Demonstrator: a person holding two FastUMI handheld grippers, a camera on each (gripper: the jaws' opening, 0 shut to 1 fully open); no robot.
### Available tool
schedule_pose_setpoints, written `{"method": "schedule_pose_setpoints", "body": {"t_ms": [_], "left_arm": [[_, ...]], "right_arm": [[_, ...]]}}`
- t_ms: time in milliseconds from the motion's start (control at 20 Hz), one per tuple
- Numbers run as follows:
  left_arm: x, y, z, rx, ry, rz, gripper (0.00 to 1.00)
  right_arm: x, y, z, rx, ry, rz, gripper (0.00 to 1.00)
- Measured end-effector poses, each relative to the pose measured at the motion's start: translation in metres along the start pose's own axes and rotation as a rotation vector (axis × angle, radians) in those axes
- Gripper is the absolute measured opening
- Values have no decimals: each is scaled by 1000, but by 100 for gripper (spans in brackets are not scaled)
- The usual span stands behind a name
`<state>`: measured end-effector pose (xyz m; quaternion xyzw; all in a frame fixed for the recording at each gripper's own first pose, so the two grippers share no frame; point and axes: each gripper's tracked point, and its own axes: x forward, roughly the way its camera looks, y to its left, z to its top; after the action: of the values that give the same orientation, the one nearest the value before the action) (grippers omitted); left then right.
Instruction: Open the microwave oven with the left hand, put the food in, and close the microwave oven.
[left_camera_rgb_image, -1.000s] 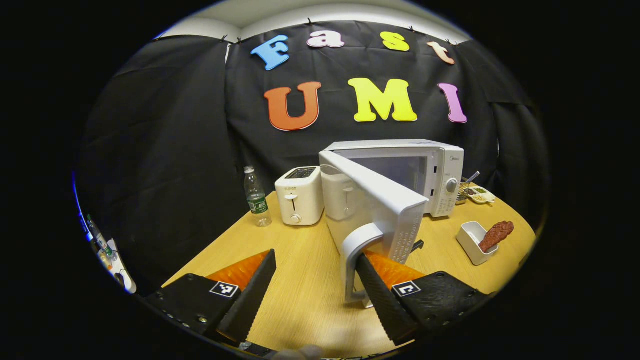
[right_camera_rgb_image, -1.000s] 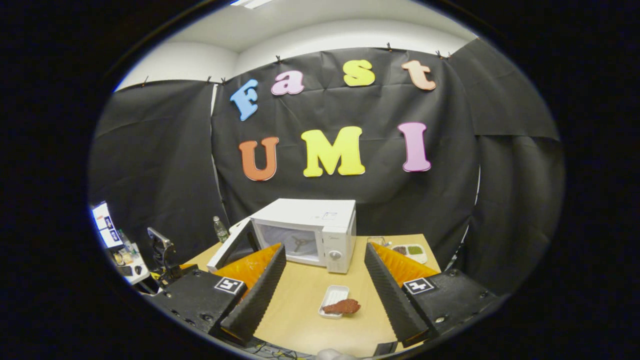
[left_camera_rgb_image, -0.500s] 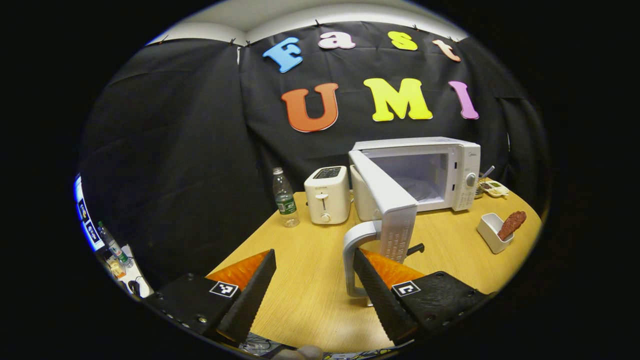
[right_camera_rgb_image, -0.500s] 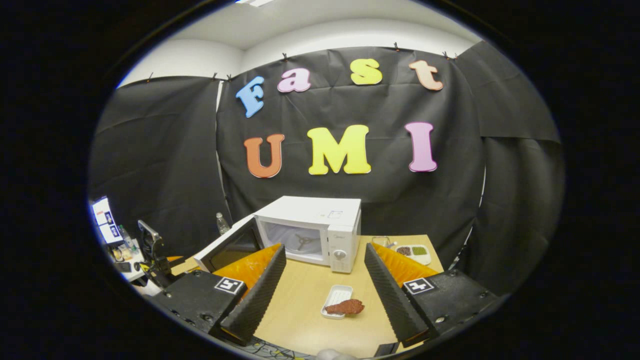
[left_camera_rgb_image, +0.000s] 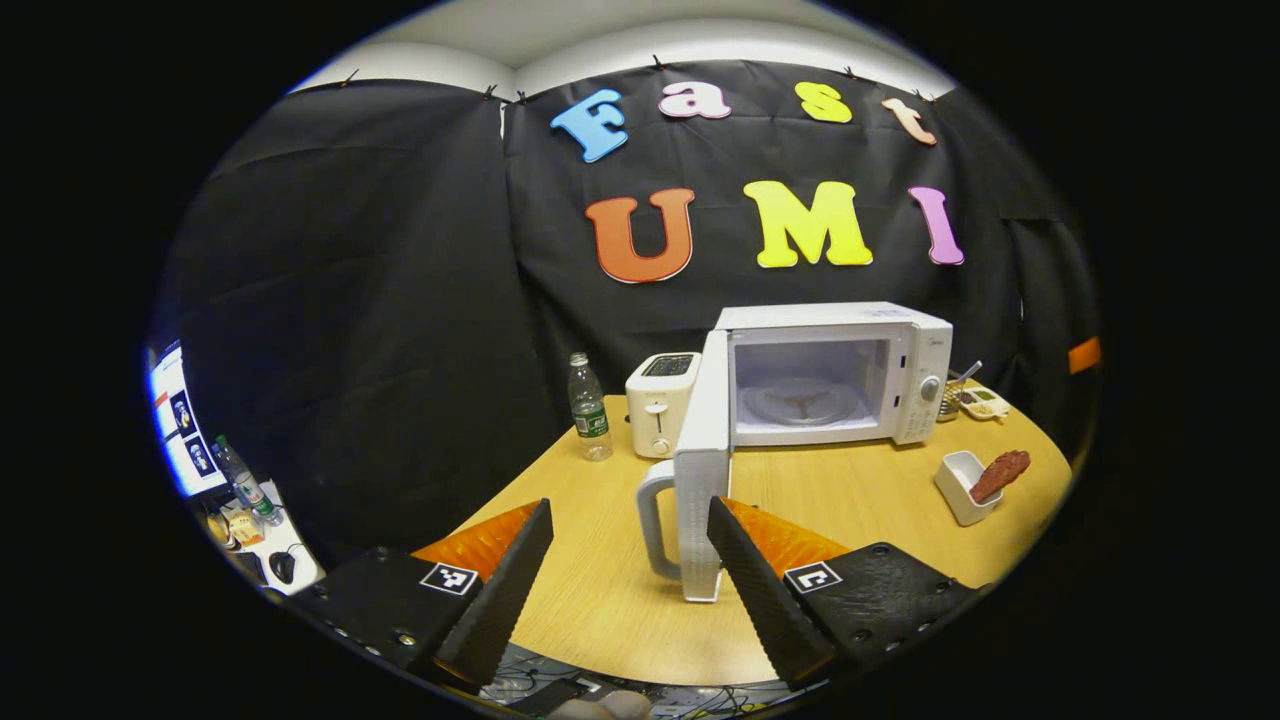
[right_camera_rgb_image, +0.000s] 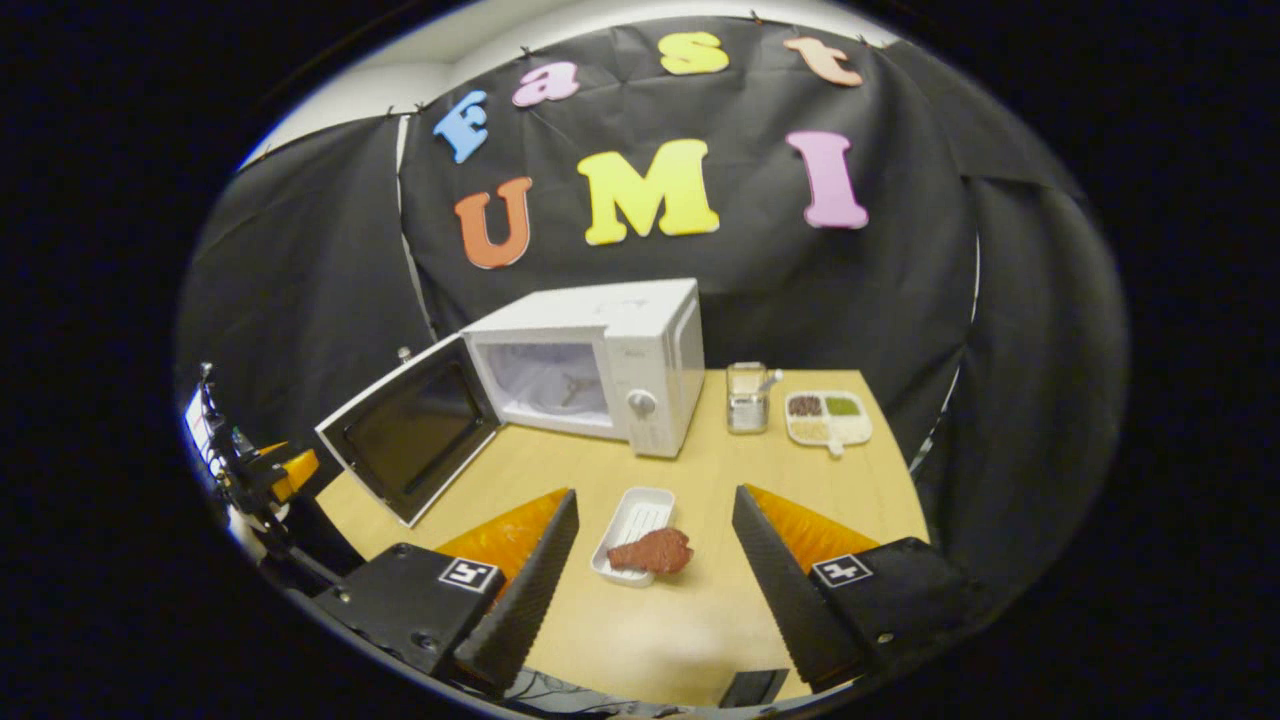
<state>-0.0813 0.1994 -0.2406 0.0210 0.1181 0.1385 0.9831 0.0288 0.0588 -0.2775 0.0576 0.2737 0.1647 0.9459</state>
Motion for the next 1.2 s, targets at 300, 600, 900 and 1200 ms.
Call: {"method": "schedule_pose_setpoints", "body": {"t_ms": [300,600,900,1200], "left_arm": [[-15,-69,60,-11,-35,-31,95],[-12,-120,79,37,-16,-19,95],[-4,-142,75,41,9,-36,95],[12,-134,79,25,3,-69,95]], "right_arm": [[80,-18,-65,152,220,152,79],[118,-12,-85,355,388,295,58],[127,-3,-84,460,463,353,17],[117,2,-67,505,471,331,6]]}}
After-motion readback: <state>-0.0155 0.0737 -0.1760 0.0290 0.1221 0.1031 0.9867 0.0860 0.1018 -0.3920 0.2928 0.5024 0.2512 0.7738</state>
